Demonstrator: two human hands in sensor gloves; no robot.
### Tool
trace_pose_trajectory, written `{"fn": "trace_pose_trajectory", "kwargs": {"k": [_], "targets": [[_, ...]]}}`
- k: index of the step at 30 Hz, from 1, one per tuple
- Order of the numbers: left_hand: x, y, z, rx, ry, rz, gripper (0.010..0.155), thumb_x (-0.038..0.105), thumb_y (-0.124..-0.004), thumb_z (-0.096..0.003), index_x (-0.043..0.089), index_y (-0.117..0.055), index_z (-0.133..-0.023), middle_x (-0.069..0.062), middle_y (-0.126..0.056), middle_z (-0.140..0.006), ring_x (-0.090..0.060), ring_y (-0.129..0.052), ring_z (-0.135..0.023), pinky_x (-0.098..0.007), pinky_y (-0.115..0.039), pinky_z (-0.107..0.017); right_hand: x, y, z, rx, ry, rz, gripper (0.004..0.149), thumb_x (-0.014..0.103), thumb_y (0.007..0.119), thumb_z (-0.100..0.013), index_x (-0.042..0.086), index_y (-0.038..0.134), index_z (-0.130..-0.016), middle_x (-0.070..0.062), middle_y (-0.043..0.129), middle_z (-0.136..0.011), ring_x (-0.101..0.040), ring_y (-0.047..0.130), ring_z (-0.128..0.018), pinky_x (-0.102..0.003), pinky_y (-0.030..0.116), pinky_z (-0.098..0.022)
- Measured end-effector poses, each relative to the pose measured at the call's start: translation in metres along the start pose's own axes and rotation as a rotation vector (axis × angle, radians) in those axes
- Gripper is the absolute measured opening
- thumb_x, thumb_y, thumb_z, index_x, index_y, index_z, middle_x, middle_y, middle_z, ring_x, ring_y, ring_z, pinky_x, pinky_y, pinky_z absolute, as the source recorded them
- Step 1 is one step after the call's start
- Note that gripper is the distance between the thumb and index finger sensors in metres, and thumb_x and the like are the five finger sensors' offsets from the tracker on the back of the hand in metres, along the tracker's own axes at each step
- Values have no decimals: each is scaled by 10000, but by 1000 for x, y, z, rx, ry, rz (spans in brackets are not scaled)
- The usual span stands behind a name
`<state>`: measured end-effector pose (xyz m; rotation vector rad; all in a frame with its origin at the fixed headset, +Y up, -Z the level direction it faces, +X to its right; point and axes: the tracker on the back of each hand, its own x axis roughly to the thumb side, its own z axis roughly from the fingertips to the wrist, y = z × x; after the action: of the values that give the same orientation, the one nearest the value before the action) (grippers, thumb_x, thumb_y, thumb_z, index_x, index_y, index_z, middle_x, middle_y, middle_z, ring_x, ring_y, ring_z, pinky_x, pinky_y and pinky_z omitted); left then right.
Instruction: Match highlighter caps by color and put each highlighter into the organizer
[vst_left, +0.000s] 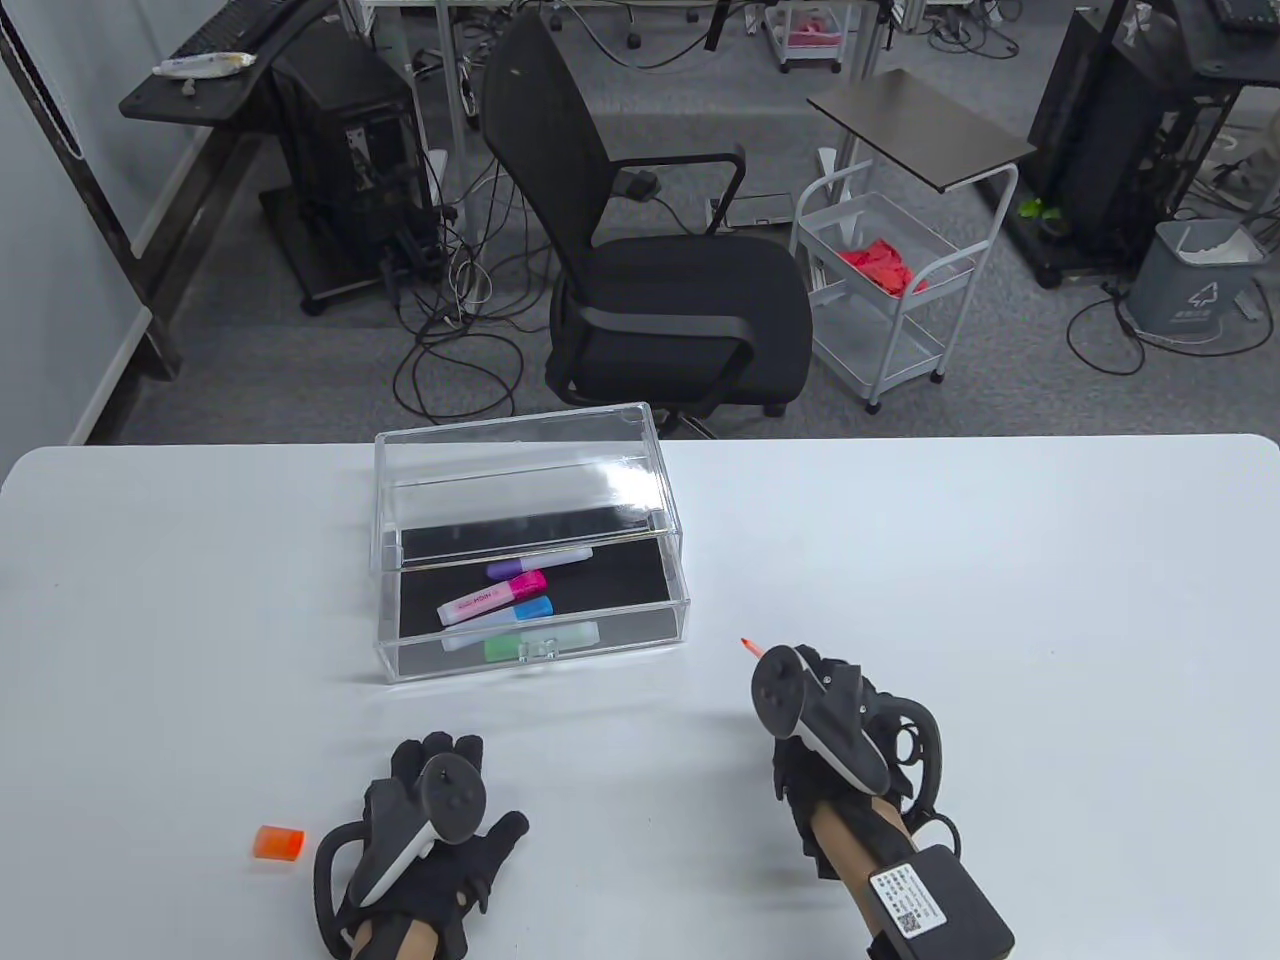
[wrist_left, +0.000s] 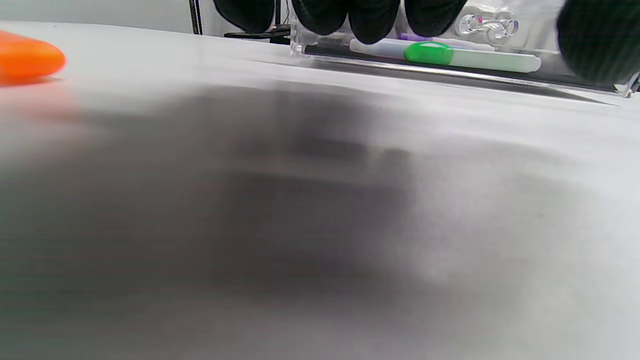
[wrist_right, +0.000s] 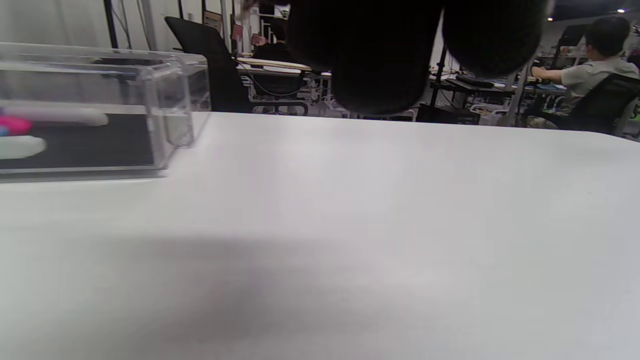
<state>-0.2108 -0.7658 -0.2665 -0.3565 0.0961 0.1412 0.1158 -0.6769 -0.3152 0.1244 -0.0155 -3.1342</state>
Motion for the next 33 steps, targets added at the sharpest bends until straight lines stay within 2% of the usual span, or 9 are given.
{"fn": "trace_pose_trajectory", "kwargs": {"k": [8,13,19,22,27,33], "targets": [[6,1,1,16,-17,-22,891,804,-574,-404,435,-184,-1115,97,-157,-1204,-240,-188,-1192,-526,-324,-836,39,12,48,-45,-149,-19,530,285,684,-437,180,480,-915,-112,700,-889,-281,899,-636,-568,739,-506],[10,0,2,20,-18,-65,887,804,-573,-404,437,-185,-1113,100,-158,-1203,-237,-189,-1193,-525,-327,-837,51,33,63,-38,-180,-52,517,285,684,-437,207,481,-907,-81,712,-847,-278,870,-639,-564,709,-518],[15,1,5,37,-31,-80,887,802,-575,-405,437,-186,-1113,99,-159,-1203,-239,-193,-1193,-523,-333,-838,49,60,57,1,-171,-118,507,296,681,-438,223,490,-903,-69,722,-833,-275,863,-640,-559,701,-522],[17,2,7,45,-31,-95,886,798,-578,-407,433,-188,-1114,98,-161,-1203,-241,-197,-1192,-522,-339,-838,44,61,56,-15,-160,-186,503,296,691,-436,219,509,-898,-74,734,-824,-282,866,-634,-563,700,-518],[14,1,7,46,-14,-102,883,788,-592,-411,431,-191,-1113,98,-168,-1203,-242,-207,-1193,-519,-353,-839,38,66,54,15,-146,-194,503,296,693,-436,220,511,-898,-75,733,-827,-285,865,-641,-565,696,-523],[6,0,6,19,28,-115,878,770,-618,-413,424,-215,-1112,92,-209,-1204,-248,-276,-1197,-508,-414,-840,32,73,47,96,-119,-173,504,296,691,-441,227,506,-905,-78,721,-842,-295,845,-666,-571,678,-540]]}}
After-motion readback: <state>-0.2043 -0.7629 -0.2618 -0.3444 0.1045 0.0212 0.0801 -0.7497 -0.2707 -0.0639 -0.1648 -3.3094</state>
